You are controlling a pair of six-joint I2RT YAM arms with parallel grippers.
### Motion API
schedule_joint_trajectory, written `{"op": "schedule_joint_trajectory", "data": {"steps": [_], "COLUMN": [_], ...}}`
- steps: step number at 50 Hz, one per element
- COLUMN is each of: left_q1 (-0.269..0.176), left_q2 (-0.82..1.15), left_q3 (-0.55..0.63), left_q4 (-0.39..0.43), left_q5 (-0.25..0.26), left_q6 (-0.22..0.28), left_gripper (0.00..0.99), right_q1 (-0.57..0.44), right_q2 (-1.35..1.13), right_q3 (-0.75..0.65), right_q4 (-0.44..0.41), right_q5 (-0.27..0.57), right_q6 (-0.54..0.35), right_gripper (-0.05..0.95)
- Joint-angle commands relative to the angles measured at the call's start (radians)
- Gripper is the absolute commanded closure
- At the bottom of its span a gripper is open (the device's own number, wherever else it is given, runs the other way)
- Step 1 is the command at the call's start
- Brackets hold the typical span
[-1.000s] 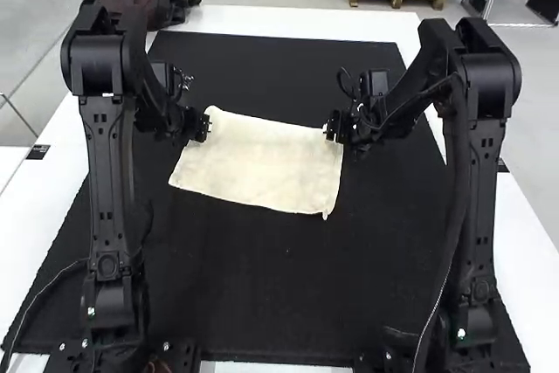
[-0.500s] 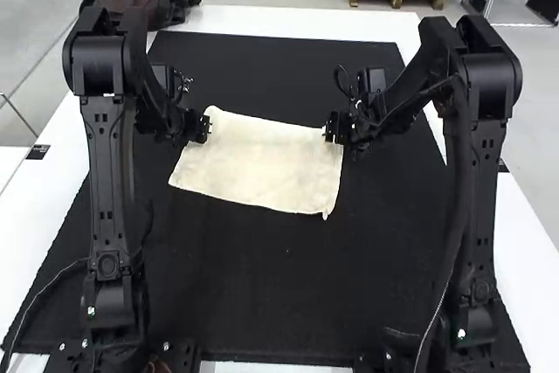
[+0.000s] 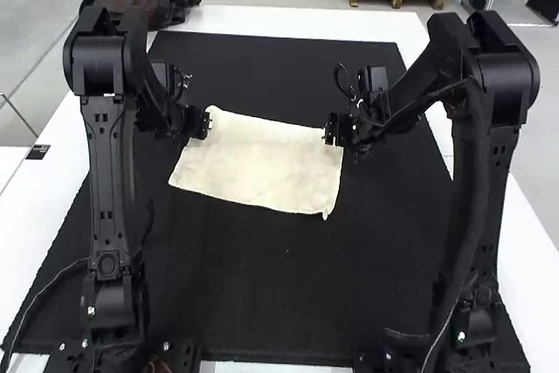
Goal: Fold the towel.
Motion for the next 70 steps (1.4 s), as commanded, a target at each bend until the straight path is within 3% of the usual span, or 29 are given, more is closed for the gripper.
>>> {"op": "schedule_joint_trajectory", "data": {"steps": [1, 32, 40, 44, 46, 48, 49, 50, 51, 53, 70], "left_q1": [-0.008, -0.01, -0.01, -0.011, -0.011, -0.01, -0.008, -0.008, -0.01, -0.011, -0.004], "left_q2": [0.018, 0.039, 0.056, 0.074, 0.088, 0.093, 0.093, 0.093, 0.094, 0.097, 0.091], "left_q3": [0.027, 0.041, 0.037, 0.035, 0.035, 0.04, 0.04, 0.04, 0.04, 0.041, 0.043], "left_q4": [0.022, 0.015, 0.015, 0.008, 0.007, 0.007, 0.01, 0.021, 0.028, 0.042, 0.045], "left_q5": [0.001, 0.001, 0.001, 0.001, 0.001, 0.003, 0.006, 0.007, 0.007, 0.007, 0.015], "left_q6": [-0.009, -0.011, -0.001, 0.012, 0.026, 0.026, 0.026, 0.026, 0.026, 0.026, 0.02], "left_gripper": [0.043, 0.049, 0.123, 0.208, 0.27, 0.375, 0.511, 0.692, 0.81, 0.984, 0.975], "right_q1": [0.01, 0.021, 0.033, 0.034, 0.038, 0.039, 0.039, 0.039, 0.041, 0.039, -0.008], "right_q2": [-0.014, 0.092, 0.115, 0.134, 0.141, 0.144, 0.144, 0.146, 0.146, 0.147, 0.086], "right_q3": [-0.003, 0.034, 0.039, 0.046, 0.051, 0.049, 0.046, 0.046, 0.046, 0.043, 0.033], "right_q4": [0.004, 0.022, 0.039, 0.041, 0.041, 0.041, 0.045, 0.05, 0.051, 0.056, 0.056], "right_q5": [-0.006, -0.007, -0.027, -0.046, -0.064, -0.078, -0.095, -0.109, -0.107, -0.104, -0.104], "right_q6": [0.005, 0.009, 0.022, 0.02, 0.018, 0.012, 0.009, 0.009, 0.011, 0.018, 0.061], "right_gripper": [-0.01, -0.01, 0.01, 0.1, 0.21, 0.41, 0.56, 0.79, 0.93, 0.93, 0.93]}}
